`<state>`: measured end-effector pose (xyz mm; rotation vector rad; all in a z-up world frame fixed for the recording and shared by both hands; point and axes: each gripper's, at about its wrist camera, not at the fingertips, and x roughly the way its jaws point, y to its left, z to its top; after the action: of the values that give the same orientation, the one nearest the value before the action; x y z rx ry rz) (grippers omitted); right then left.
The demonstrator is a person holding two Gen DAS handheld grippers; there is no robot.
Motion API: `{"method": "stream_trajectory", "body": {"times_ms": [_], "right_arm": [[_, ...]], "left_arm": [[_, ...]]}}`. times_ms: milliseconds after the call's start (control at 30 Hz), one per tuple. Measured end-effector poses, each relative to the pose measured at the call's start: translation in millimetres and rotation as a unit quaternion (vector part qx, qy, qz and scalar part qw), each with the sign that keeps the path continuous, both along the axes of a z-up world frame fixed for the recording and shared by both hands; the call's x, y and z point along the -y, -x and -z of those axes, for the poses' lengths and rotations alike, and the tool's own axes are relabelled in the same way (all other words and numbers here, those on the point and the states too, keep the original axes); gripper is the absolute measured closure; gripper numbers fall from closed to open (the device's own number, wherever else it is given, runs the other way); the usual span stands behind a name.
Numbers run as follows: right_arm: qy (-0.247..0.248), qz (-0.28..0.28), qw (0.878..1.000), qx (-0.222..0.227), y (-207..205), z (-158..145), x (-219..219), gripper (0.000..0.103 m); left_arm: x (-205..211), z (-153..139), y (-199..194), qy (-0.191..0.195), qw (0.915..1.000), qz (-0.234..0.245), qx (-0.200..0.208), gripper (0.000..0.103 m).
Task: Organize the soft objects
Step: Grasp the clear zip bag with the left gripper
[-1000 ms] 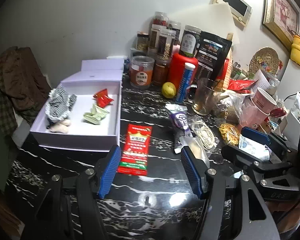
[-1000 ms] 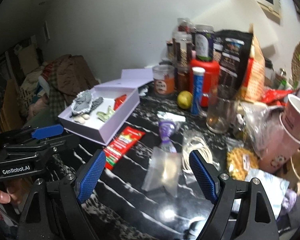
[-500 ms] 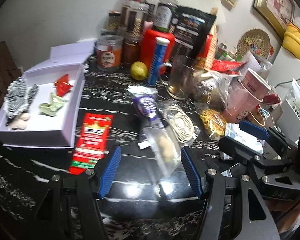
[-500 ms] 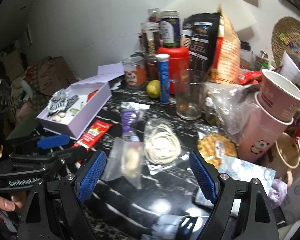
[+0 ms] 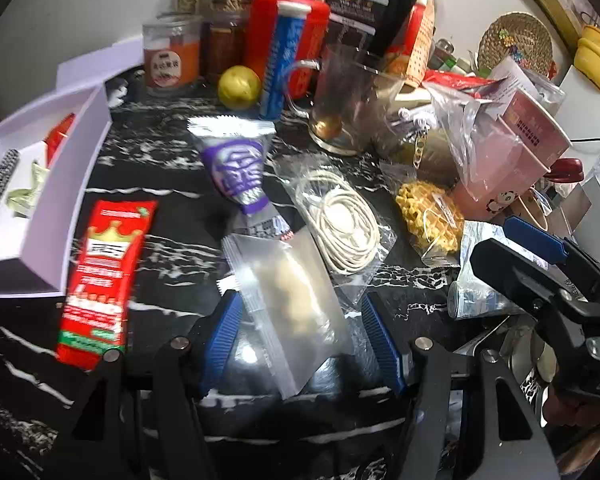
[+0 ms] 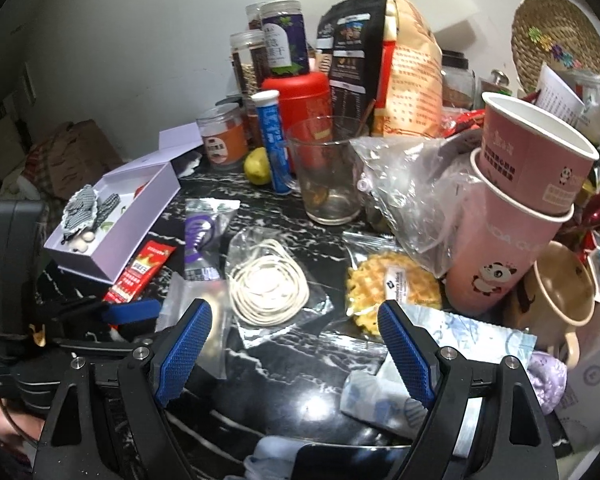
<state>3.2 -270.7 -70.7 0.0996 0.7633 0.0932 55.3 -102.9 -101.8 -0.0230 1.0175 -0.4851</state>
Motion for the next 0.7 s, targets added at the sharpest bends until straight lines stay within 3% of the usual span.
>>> {"method": "stream_trajectory", "body": {"times_ms": [300, 367, 433, 533, 700], "right_arm": [[0.0, 0.001, 1.0, -0.009, -5.0, 5.8, 0.4, 0.017], [0.0, 0.0, 1.0, -0.01, -5.6, 6.2, -0.6, 0.017], [-0.001, -0.001, 1.0, -0.01, -5.9, 6.5, -1.7, 0.017], [-0.004, -0.002, 1.0, -0.011, -6.0, 6.4, -3.1, 0.017], [-0.012, -0.009, 1.0, -0.008, -5.4, 4.3, -7.9, 0.017]], "left_arm": [[11.8, 18.7, -10.8, -0.005, 0.9997, 0.019, -0.017, 0.042], [11.2, 19.8, -12.8, 0.001, 0.9996, 0.02, -0.018, 0.056], [10.3, 19.7, -13.9, 0.009, 0.9996, 0.021, -0.017, 0.063], [8.2, 13.2, -11.1, 0.009, 0.9998, 0.018, -0.001, 0.068], [-6.1, -9.0, 1.4, 0.021, 0.9993, 0.013, 0.027, 0.068]]}}
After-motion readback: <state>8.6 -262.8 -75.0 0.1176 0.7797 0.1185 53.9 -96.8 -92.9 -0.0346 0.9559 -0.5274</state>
